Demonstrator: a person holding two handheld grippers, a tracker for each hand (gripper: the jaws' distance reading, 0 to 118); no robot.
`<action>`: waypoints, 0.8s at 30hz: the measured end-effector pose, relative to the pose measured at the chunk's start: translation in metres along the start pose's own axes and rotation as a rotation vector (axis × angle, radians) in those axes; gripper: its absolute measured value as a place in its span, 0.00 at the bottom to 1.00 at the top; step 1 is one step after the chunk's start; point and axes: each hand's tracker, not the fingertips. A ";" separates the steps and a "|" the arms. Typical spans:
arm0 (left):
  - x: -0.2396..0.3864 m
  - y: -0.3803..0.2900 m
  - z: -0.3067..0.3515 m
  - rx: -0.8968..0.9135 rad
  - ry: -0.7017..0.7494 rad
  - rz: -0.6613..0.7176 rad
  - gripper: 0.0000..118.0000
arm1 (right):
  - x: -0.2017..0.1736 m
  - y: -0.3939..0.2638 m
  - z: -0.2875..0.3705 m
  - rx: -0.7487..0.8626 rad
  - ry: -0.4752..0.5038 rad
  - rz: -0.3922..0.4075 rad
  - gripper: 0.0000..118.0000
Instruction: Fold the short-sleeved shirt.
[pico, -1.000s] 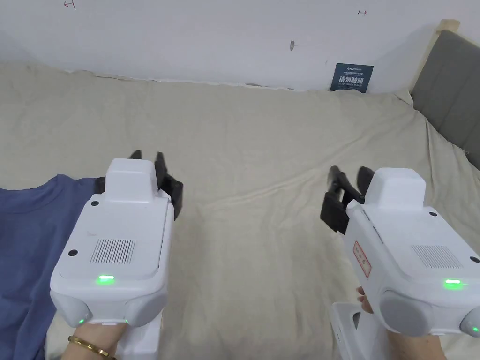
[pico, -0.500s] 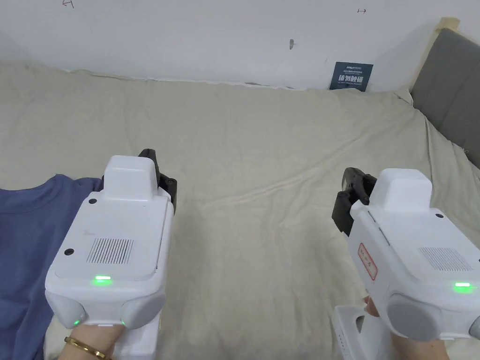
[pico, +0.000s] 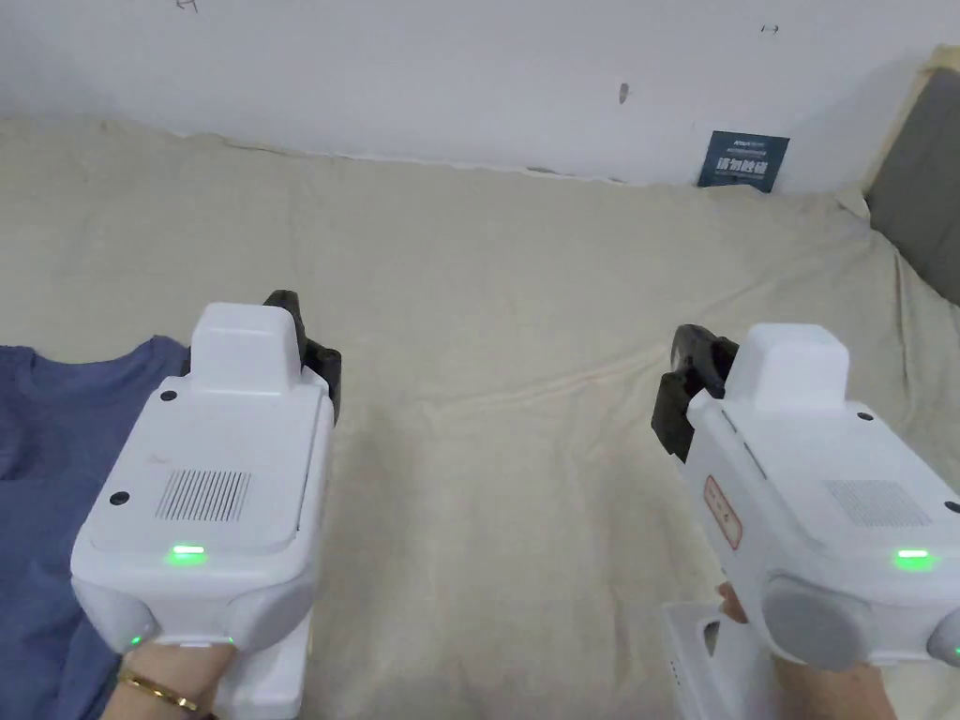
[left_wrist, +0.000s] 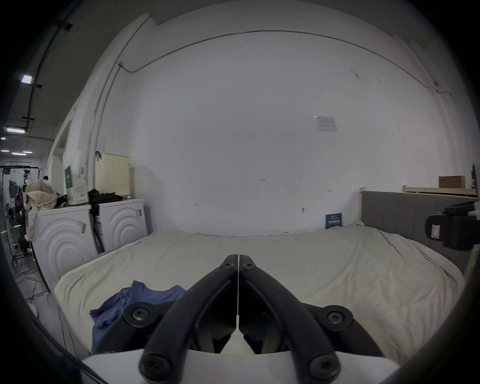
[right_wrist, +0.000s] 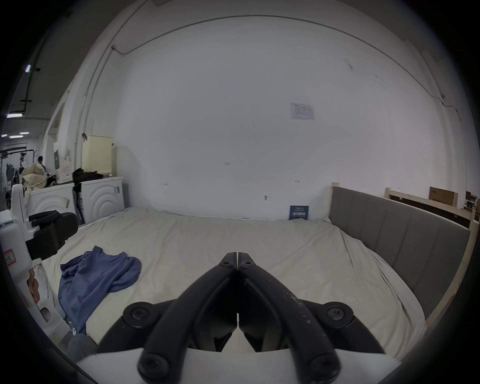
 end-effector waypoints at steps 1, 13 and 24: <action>-0.008 0.000 0.001 -0.001 0.024 0.003 0.00 | -0.007 0.001 -0.002 0.004 0.017 0.007 0.01; -0.106 -0.011 0.050 -0.038 0.339 0.016 0.00 | -0.107 0.008 -0.032 0.017 0.323 0.058 0.01; -0.166 -0.023 0.095 -0.085 0.546 0.052 0.00 | -0.179 0.008 -0.036 0.011 0.518 0.093 0.01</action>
